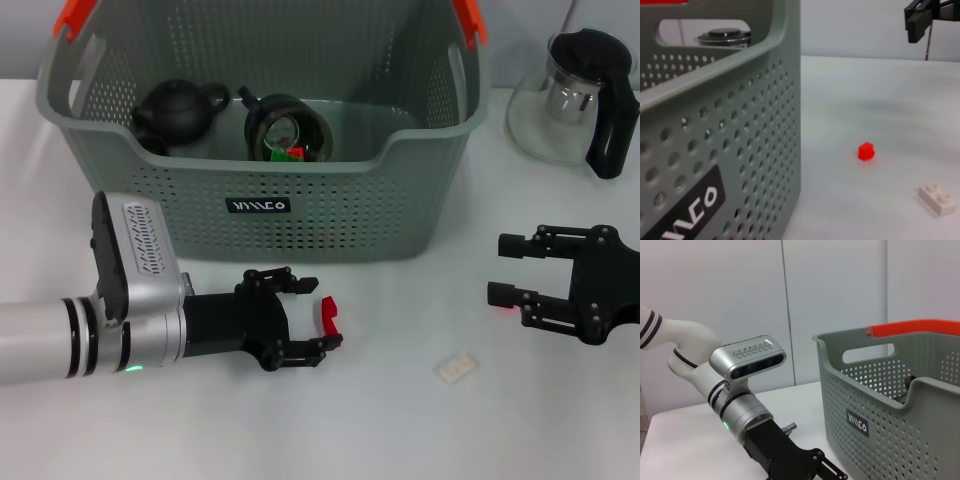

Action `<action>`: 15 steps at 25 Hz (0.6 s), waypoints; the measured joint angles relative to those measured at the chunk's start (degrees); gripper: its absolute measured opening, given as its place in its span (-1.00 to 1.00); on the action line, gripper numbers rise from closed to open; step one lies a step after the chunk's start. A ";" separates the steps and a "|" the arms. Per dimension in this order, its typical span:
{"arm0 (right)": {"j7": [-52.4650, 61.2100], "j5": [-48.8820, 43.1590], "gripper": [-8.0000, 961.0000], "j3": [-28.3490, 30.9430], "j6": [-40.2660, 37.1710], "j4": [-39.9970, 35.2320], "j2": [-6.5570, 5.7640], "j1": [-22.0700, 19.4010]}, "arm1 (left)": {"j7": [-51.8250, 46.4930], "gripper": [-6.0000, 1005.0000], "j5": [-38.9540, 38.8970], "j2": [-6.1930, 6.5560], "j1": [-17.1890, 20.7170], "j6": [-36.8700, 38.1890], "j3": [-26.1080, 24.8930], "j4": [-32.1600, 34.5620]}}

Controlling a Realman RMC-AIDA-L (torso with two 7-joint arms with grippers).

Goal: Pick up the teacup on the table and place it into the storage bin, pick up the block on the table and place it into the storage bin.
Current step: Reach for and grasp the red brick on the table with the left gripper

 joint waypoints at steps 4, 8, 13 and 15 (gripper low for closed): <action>0.02 0.00 0.24 0.05 -0.03 -0.01 0.00 -0.18 | 2.89 0.38 -0.46 -0.01 0.14 0.30 -0.10 -0.60; 0.02 0.02 0.24 0.06 -0.04 0.06 0.00 -0.15 | 5.52 0.67 -0.97 -0.01 -0.53 -0.48 0.06 -2.62; 0.01 0.02 0.24 0.06 0.13 0.21 0.00 0.02 | 7.70 0.75 -1.33 -0.01 -0.78 -0.80 -0.03 -3.24; 0.01 0.02 0.24 0.06 0.12 0.18 0.00 0.05 | 8.59 0.77 -2.32 -0.01 -1.15 -1.91 0.01 -4.11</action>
